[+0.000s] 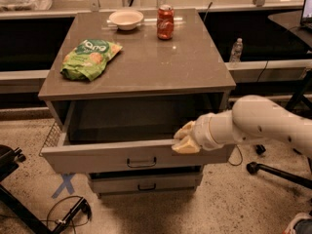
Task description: Open top drawer
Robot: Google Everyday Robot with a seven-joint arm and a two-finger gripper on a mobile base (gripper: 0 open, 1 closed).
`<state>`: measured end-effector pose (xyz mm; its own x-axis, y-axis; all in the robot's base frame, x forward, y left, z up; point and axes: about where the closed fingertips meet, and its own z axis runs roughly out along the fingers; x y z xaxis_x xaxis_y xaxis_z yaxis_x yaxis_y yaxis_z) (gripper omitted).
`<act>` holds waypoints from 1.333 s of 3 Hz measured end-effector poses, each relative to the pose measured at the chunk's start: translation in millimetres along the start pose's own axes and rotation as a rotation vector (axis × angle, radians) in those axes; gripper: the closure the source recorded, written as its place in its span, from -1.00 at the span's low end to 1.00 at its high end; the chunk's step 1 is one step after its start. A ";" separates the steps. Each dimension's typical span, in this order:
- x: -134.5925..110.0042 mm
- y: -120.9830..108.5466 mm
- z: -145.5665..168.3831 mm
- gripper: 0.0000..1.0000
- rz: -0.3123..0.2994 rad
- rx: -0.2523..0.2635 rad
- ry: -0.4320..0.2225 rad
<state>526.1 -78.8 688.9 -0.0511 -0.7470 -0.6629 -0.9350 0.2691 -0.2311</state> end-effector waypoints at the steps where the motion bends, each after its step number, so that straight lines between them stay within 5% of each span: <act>1: -9.1 -13.3 -8.0 1.00 -0.027 0.003 0.033; 3: -37.9 -54.5 -69.9 1.00 -0.096 0.051 0.198; 4: -39.0 -56.3 -74.8 1.00 -0.105 0.052 0.216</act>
Offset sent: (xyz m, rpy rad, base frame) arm 0.0451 -0.0474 0.1305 -0.3204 -0.0472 -0.0176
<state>554.5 -110.4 781.0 -0.0337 -0.8837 -0.4668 -0.9202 0.2097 -0.3304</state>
